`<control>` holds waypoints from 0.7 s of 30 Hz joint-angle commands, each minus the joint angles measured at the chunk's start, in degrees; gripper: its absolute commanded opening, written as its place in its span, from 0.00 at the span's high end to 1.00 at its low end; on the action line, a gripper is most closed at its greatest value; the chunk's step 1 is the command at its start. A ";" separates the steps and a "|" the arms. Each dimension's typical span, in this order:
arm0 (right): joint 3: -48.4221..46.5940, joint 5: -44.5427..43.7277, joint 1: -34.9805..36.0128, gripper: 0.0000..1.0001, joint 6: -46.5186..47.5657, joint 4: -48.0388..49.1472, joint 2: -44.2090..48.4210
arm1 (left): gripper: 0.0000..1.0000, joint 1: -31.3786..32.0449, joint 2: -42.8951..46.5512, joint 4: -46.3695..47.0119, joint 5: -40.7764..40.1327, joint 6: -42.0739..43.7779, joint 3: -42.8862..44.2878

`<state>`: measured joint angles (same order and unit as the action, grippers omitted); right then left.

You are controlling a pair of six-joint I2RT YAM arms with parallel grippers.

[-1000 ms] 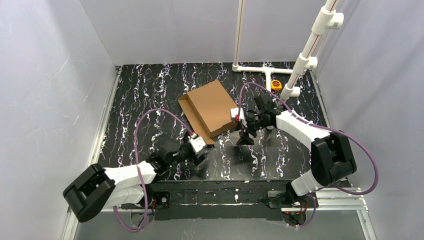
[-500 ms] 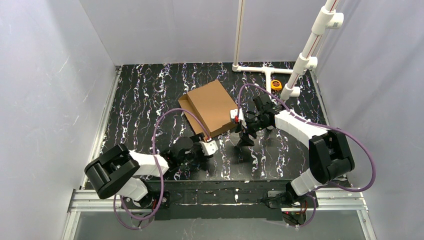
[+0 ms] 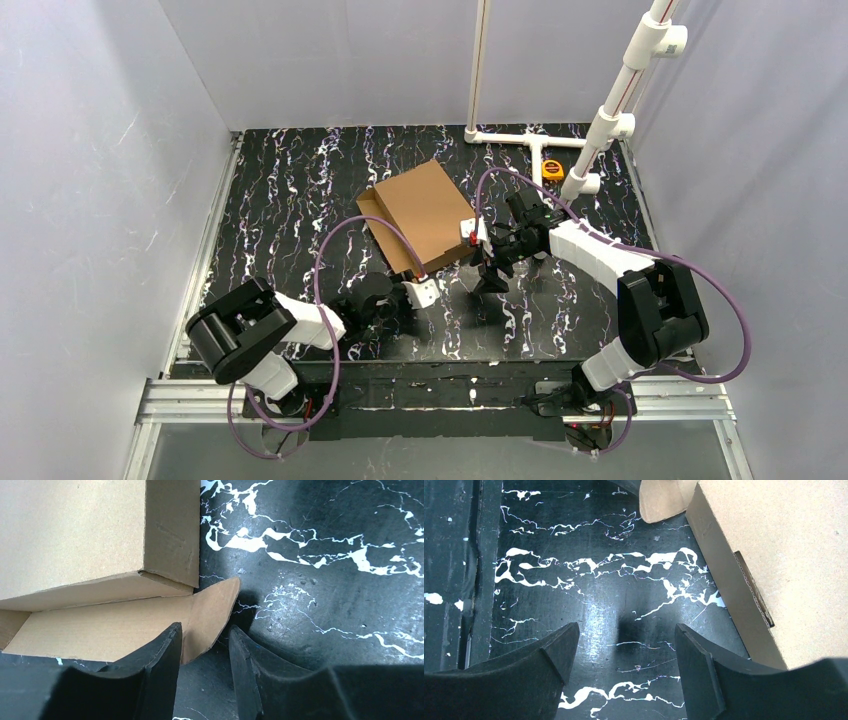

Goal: Fold the paper box

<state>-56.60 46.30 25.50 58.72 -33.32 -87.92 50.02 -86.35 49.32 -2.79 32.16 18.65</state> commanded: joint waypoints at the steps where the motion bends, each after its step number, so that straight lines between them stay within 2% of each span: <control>1: -2.56 1.37 -0.27 0.22 0.82 -1.13 -0.30 | 0.62 0.08 -0.84 1.88 -2.51 -1.04 1.81; 6: -2.61 1.42 -0.28 0.21 0.96 -1.22 -0.24 | 0.67 -0.03 -1.49 2.75 -2.94 -2.72 2.00; 14: -2.60 1.33 -0.33 0.21 1.22 -1.48 -0.24 | 0.81 -0.74 -1.69 4.26 -2.54 -5.66 1.78; 21: -2.57 1.38 -0.37 0.21 1.38 -1.66 -0.42 | 0.84 -1.67 -1.33 5.27 -1.69 -9.44 0.92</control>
<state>-56.88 46.30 25.45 58.94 -33.82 -88.14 48.95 -87.72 52.34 -4.89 25.76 19.27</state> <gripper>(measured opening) 0.785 0.160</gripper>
